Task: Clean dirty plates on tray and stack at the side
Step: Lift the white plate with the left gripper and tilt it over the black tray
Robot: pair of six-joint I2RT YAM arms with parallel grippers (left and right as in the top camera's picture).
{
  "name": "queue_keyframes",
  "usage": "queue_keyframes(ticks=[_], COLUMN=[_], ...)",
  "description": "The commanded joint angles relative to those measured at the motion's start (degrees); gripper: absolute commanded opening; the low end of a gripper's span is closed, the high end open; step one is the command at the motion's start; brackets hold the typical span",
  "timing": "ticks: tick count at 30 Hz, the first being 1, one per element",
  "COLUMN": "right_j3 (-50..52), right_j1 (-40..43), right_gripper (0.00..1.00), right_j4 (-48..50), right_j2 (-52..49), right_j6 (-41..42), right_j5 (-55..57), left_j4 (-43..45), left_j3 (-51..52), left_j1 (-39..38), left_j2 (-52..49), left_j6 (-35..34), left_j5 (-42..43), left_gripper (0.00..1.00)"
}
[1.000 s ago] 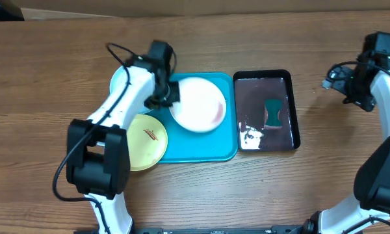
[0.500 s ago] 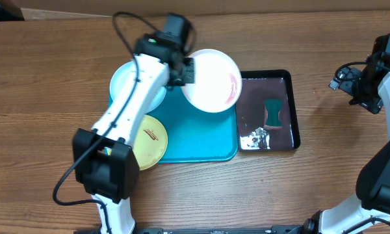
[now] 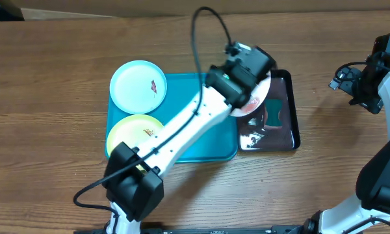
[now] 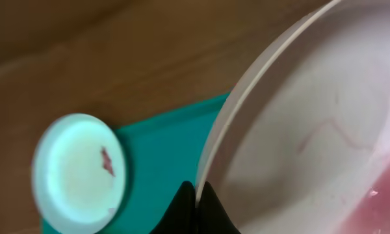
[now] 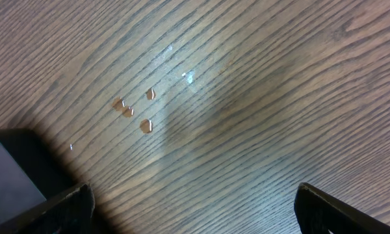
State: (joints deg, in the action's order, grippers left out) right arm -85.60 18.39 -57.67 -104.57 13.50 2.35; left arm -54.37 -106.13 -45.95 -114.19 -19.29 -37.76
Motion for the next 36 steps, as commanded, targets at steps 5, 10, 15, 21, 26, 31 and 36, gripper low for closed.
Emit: queue_keyframes(ticks=[5,10,15,21,26,31,36], right_j3=[-0.5,-0.5,-0.5,-0.5,-0.5,-0.5,-0.5], right_j1=[0.1,0.1,0.1,0.1,0.1,0.1,0.1], right_gripper=[1.00,1.00,1.00,1.00,1.00,1.00,1.00], right_j4=[0.3,0.3,0.3,0.3,0.3,0.3,0.3], right_j2=[0.3,0.3,0.3,0.3,0.3,0.3,0.3], right_j6=[0.2,0.2,0.2,0.2,0.2,0.2,0.2], right_j5=[0.2,0.2,0.2,0.2,0.2,0.2,0.2], left_j4=[7.3,14.1,24.8,36.8,37.3,37.3,37.0], left_j3=[-1.7,-1.7,-1.7,-1.7,-1.7,-1.7,-1.7], left_j1=[-9.2,-13.0,-14.5,-14.5,-14.9,-14.8,-14.8], left_j2=[-0.3,-0.3,-0.3,-0.3,-0.3,-0.3,-0.3], left_j6=[9.6,19.1,35.8,48.6,47.2,47.0,46.4], left_j5=[-26.9,-34.6,-36.9,-41.3,-40.5,-38.1,-35.9], left_gripper=[0.04,0.04,0.04,0.04,0.04,0.04,0.04])
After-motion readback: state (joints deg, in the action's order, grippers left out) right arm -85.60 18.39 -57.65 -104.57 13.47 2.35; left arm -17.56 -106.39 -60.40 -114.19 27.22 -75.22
